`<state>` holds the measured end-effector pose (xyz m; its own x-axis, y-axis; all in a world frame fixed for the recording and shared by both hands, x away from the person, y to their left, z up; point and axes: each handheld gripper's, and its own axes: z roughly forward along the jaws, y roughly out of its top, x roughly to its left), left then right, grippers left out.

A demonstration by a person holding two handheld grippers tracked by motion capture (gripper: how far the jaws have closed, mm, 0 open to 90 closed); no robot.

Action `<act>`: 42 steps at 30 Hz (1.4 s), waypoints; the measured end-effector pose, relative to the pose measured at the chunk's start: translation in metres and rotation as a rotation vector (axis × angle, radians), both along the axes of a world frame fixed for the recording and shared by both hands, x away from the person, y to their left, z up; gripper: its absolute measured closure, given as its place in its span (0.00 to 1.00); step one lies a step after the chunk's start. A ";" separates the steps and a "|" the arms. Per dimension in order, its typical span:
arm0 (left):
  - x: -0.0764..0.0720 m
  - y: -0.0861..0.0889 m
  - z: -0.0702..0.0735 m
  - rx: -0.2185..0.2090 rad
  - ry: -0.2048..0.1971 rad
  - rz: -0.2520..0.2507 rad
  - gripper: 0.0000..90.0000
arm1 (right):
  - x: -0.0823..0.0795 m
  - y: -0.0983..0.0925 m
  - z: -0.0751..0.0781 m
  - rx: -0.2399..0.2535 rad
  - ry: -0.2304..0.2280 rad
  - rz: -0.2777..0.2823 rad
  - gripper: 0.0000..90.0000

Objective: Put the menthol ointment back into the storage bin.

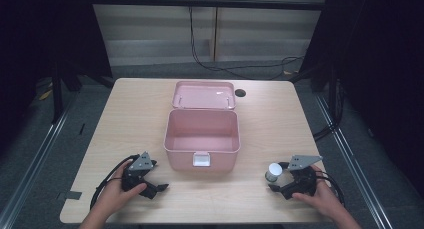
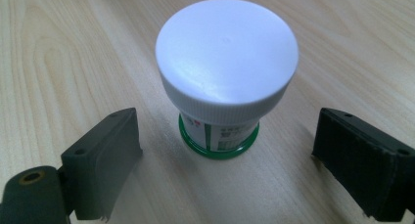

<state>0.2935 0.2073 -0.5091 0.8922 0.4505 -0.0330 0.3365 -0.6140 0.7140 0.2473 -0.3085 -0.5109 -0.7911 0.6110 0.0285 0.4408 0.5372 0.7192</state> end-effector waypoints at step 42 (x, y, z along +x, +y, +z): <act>0.001 0.000 0.000 0.001 0.001 -0.014 0.05 | 0.033 0.035 0.069 -0.410 0.343 0.021 0.36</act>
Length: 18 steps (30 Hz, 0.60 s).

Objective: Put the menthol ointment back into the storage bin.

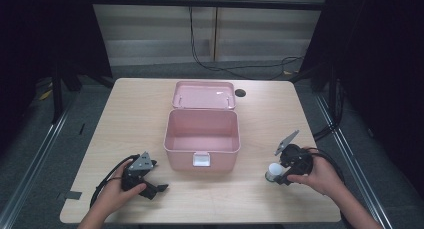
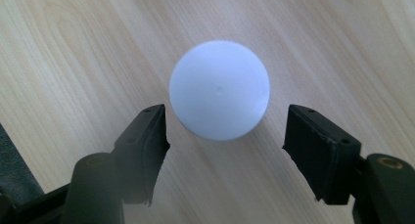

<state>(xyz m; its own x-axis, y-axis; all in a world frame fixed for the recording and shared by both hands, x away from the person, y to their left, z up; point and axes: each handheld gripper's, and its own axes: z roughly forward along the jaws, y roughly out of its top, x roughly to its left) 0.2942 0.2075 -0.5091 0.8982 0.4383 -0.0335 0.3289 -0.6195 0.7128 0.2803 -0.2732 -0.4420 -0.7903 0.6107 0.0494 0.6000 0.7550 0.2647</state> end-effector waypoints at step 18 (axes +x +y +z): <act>0.000 0.000 0.000 0.006 -0.002 -0.005 0.05 | 0.013 0.024 0.002 -0.087 0.072 0.034 0.53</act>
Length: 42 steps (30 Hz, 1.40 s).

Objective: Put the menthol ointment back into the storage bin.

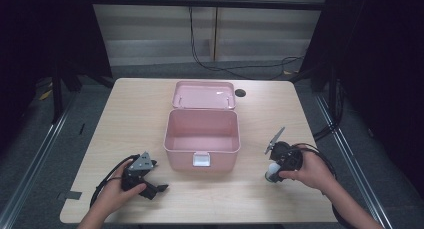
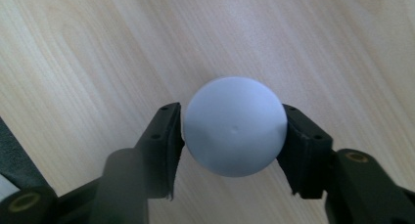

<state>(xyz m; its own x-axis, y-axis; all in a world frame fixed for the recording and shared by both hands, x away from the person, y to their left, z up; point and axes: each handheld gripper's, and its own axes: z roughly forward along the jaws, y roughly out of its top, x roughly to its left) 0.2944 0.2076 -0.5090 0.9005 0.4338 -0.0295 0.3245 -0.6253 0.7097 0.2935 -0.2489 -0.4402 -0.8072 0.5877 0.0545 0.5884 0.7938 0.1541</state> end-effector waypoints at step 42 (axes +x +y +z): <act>0.000 0.000 0.000 -0.003 0.001 -0.004 0.04 | 0.034 0.046 0.121 -0.008 0.041 -0.040 0.57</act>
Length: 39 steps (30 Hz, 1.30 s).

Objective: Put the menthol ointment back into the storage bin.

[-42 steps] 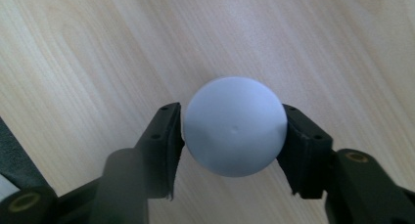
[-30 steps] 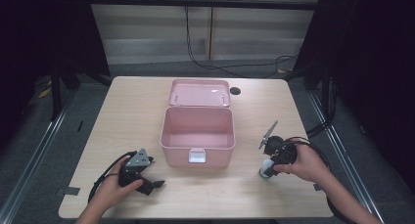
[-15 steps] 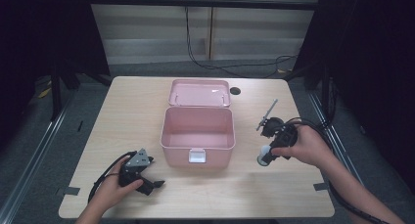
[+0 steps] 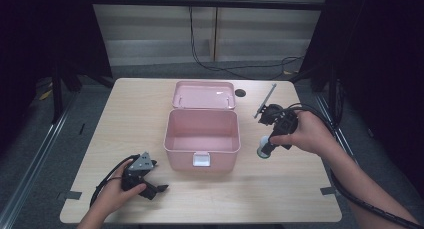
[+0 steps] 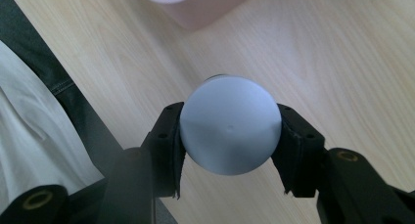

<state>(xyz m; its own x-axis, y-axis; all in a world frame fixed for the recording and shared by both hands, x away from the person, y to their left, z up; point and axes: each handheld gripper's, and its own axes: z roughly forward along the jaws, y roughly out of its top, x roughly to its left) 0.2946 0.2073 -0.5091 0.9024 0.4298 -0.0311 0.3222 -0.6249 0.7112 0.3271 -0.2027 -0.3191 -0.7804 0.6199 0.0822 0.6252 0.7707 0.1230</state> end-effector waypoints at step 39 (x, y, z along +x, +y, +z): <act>0.000 0.000 0.000 0.001 -0.001 -0.001 0.04 | 0.053 0.074 0.030 0.042 -0.009 -0.240 0.57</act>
<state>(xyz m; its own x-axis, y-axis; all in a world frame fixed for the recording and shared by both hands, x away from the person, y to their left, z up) 0.2946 0.2073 -0.5091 0.9027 0.4293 -0.0299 0.3210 -0.6255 0.7111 0.3799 -0.1284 -0.2893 -0.6120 0.7839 0.1049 0.7884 0.5944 0.1583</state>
